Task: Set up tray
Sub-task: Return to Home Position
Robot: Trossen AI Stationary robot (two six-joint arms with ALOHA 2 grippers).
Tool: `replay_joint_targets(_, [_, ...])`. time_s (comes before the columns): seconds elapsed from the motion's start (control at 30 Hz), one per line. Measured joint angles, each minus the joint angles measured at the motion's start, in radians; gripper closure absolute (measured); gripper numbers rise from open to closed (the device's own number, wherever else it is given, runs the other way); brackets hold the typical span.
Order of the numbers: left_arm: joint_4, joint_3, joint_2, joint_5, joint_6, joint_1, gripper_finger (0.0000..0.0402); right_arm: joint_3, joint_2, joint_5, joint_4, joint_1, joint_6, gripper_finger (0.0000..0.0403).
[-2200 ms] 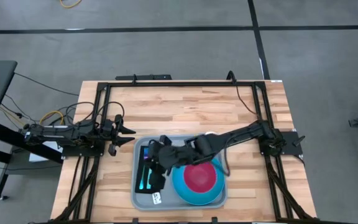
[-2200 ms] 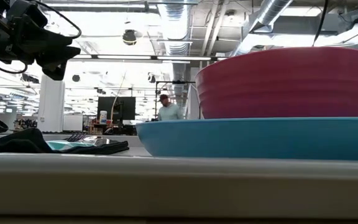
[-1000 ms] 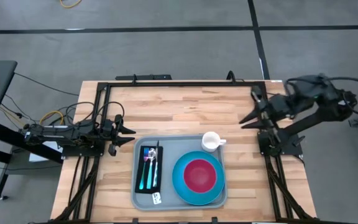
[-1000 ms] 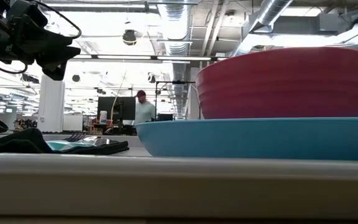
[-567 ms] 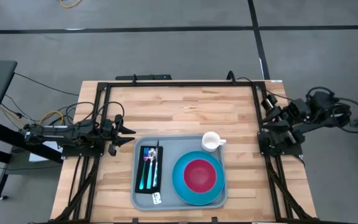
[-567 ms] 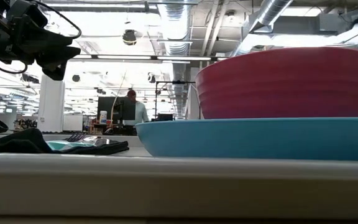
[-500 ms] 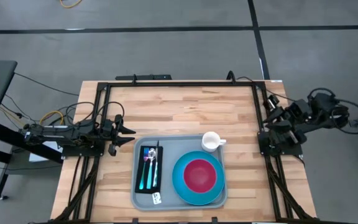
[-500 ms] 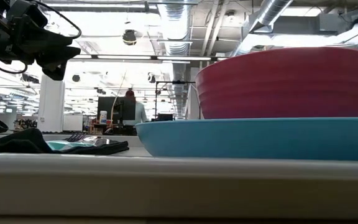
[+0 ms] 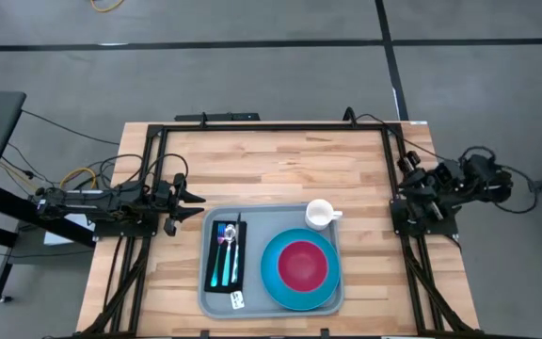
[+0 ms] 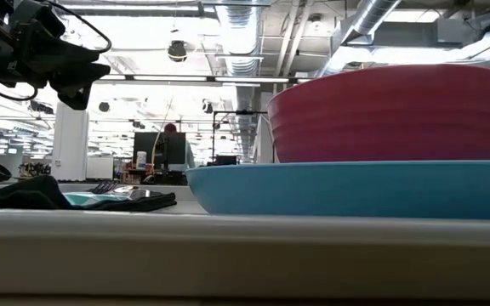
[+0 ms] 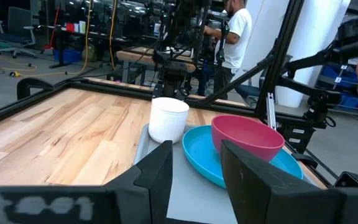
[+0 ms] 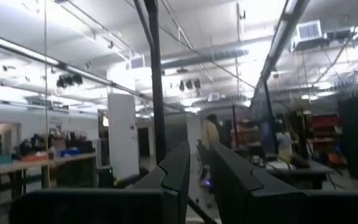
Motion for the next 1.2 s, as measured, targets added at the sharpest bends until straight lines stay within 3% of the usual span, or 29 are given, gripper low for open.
replay_joint_targets(0.33, [0.0,0.0,0.0,0.0,0.0,0.0,0.0279,-0.25,-0.011,0.023,0.405,-0.002,0.006,0.0349])
replay_joint_targets(0.8, [0.0,0.0,0.0,0.0,0.0,0.0,0.0279,-0.406,-0.012,0.026,0.526,-0.004,0.03,0.0349])
replay_joint_targets(1.03, [0.0,0.0,0.0,0.0,0.0,0.0,0.0279,-0.408,-0.012,0.07,0.41,-0.004,-0.002,0.0349])
replay_joint_targets(1.2, [0.0,0.0,0.0,0.0,0.0,0.0,0.0279,-0.408,-0.012,0.096,0.22,-0.005,-0.002,0.0349])
